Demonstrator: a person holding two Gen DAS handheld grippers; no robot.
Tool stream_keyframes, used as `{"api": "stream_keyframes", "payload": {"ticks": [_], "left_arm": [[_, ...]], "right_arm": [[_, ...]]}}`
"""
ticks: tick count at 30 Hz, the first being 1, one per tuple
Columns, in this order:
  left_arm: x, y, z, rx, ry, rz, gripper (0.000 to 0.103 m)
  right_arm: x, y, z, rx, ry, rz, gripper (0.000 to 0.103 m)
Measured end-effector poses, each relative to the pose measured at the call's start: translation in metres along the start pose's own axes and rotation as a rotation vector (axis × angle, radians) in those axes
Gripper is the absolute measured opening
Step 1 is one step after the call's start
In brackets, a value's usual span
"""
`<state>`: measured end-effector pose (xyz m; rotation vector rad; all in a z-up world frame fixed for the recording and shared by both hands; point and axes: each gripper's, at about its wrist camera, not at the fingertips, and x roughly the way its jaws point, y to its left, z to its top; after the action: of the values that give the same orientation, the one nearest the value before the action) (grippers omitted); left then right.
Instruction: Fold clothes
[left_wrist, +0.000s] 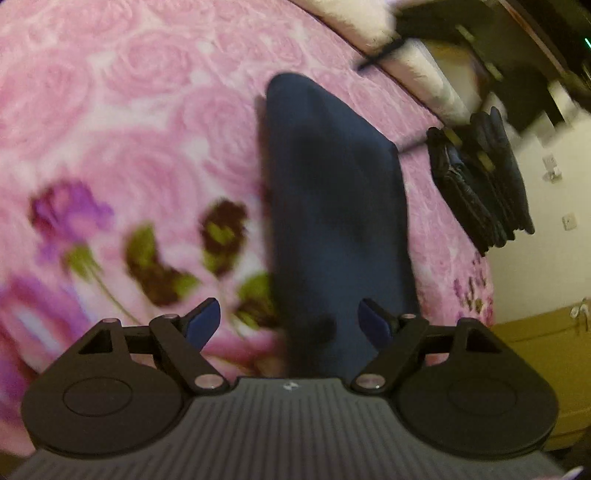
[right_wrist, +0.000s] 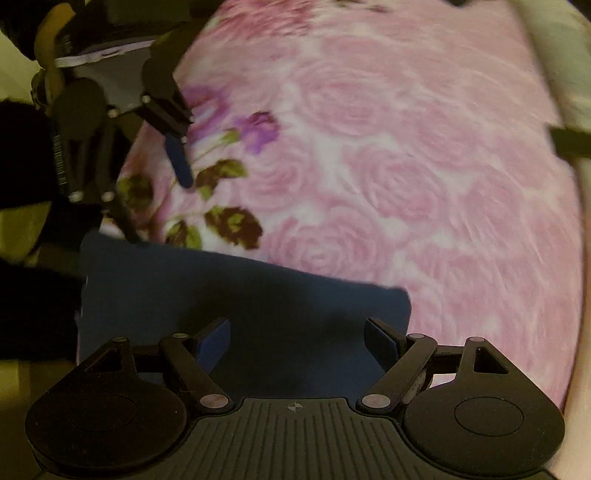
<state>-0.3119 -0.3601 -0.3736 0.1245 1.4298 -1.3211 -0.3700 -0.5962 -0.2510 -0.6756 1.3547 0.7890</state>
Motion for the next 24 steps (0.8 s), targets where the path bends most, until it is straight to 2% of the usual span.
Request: {"api": "stream_keyframes", "payload": {"ticks": [4, 7, 11, 15, 18, 21, 24], "left_arm": [[0.021, -0.017, -0.013, -0.047, -0.018, 0.023, 0.072], [0.034, -0.022, -0.02, -0.13, -0.029, 0.036, 0.061], [0.043, -0.026, -0.026, -0.195, -0.05, 0.08, 0.061], [0.047, -0.021, -0.028, -0.24, -0.073, 0.061, 0.068], [0.047, -0.016, -0.029, -0.259, -0.082, 0.034, 0.07], [0.046, -0.009, -0.033, -0.28, -0.092, 0.009, 0.07], [0.046, -0.006, -0.034, -0.286, -0.092, -0.014, 0.07]], "right_arm": [[0.028, -0.032, 0.012, -0.174, 0.041, 0.099, 0.082], [0.05, -0.05, 0.021, -0.308, 0.108, 0.183, 0.082], [0.073, -0.062, 0.035, -0.438, 0.196, 0.298, 0.082], [0.096, -0.069, 0.052, -0.493, 0.253, 0.384, 0.082], [0.119, -0.067, 0.062, -0.55, 0.364, 0.464, 0.082], [0.145, -0.062, 0.065, -0.6, 0.519, 0.52, 0.082], [0.16, -0.056, 0.067, -0.627, 0.587, 0.54, 0.082]]}}
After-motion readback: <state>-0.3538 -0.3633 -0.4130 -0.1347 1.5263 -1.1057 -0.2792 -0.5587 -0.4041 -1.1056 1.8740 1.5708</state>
